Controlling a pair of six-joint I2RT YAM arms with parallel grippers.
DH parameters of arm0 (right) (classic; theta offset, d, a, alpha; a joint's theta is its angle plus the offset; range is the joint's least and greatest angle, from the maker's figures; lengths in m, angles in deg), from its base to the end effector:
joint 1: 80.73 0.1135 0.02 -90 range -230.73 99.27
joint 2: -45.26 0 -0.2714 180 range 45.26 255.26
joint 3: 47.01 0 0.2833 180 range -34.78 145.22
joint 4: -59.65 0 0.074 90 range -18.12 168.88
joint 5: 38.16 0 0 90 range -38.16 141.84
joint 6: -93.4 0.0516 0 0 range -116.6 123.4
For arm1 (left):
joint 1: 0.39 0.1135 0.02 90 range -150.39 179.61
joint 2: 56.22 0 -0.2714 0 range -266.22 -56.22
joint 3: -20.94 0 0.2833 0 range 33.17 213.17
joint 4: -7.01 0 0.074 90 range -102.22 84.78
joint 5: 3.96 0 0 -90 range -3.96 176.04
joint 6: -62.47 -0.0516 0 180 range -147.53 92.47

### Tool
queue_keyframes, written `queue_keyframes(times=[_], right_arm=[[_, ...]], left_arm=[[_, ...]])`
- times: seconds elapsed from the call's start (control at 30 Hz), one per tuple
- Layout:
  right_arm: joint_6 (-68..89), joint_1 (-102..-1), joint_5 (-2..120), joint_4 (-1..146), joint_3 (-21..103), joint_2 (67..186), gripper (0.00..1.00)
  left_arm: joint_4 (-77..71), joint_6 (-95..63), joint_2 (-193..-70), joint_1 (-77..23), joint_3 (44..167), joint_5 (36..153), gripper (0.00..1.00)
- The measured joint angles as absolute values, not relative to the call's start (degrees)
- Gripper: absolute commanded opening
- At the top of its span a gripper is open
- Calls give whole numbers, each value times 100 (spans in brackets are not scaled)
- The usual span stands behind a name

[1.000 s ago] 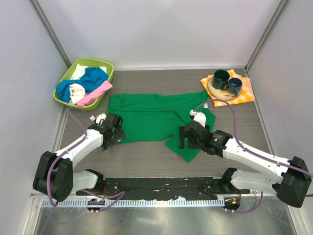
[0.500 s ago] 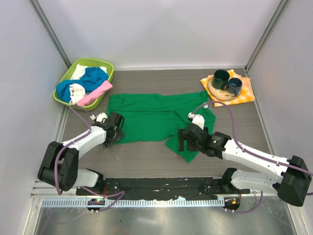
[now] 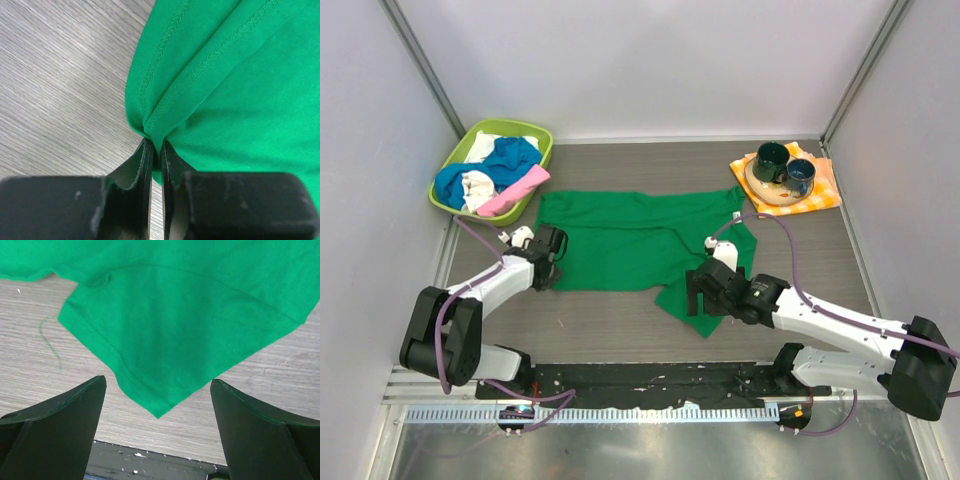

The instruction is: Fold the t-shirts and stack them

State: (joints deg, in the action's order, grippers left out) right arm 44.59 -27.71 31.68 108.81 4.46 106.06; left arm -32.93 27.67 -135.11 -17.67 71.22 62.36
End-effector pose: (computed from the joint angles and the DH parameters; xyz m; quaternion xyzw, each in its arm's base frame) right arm 0.1532 0.1739 0.2001 -0.0504 0.9474 0.0812 0.3054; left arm 0.2551 -0.0577 0.1313 -0.3486 0.8970 0.0549 0.2661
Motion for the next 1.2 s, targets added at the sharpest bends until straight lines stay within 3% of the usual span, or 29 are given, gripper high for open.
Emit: queue_keyframes(times=[0.33, 0.8, 1.2], right_arm=[[4920, -2612, 3489, 10892, -146, 10617, 75], [5632, -2194, 3753, 10949, -638, 10306, 70], [5774, -2164, 3513, 10606, -588, 10816, 67]], left_arm=[[-3286, 2754, -13288, -1712, 7095, 6319, 6], [-3247, 2725, -13278, -1712, 7084, 6358, 6], [-3236, 2603, -13197, -1695, 7080, 6373, 6]])
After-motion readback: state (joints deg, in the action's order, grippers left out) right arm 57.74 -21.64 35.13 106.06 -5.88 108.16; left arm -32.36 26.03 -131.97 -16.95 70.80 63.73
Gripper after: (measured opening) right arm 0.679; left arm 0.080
